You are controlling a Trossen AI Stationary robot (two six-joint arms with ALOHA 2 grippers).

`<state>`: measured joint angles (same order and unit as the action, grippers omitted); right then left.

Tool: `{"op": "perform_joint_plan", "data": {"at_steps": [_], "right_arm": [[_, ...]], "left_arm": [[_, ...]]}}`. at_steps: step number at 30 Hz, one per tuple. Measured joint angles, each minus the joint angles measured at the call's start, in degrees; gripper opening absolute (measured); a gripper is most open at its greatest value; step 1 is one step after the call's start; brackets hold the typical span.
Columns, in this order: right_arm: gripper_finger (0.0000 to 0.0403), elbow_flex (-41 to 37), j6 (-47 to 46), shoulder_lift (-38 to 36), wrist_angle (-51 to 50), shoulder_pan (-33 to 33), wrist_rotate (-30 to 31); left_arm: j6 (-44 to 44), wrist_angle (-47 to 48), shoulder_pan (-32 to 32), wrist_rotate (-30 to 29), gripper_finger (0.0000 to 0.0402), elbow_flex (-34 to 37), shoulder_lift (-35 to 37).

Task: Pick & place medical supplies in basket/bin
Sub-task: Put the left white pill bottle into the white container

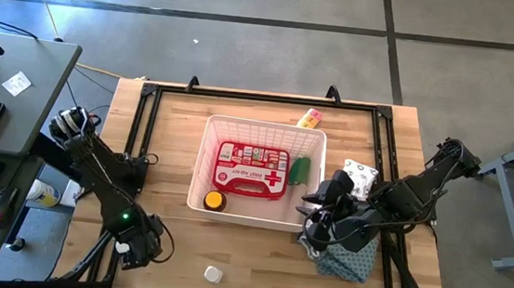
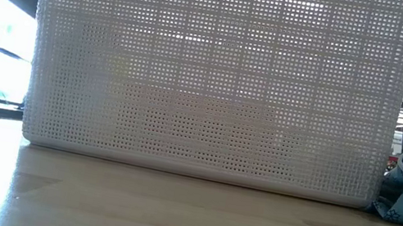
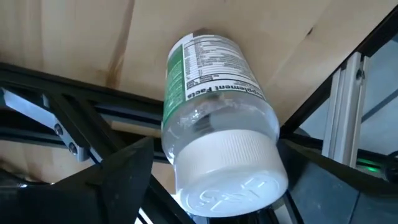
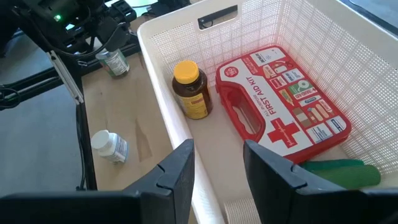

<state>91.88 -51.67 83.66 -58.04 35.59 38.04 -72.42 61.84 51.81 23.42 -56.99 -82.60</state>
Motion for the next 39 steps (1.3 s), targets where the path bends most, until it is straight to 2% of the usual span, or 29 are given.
{"op": "perform_joint_plan", "data": {"at_steps": [10, 22, 27, 34, 39], "right_arm": [[0.0129, 0.0, 0.8, 0.0, -0.3, 0.0, 0.0], [0.0129, 0.0, 0.8, 0.0, -0.9, 0.0, -0.1], [0.0129, 0.0, 0.7, 0.0, -0.9, 0.0, -0.6], [0.0129, 0.0, -0.8, 0.0, -0.9, 0.0, -1.6], [0.0129, 0.0, -1.6, -0.3, -0.8, 0.0, -2.4]], "left_arm": [[0.0, 0.2, 0.0, 1.8, 0.0300, -0.1, 0.1], [0.3, 1.6, -0.1, 3.3, 0.0265, -1.2, -0.1], [0.8, 8.9, -0.1, -3.3, 0.0265, -7.5, -0.1], [0.6, 29.1, -0.1, -14.6, 0.0265, -23.6, 0.0], [-2.3, 28.8, -0.9, -24.0, 0.0265, -31.9, 2.5]]}}
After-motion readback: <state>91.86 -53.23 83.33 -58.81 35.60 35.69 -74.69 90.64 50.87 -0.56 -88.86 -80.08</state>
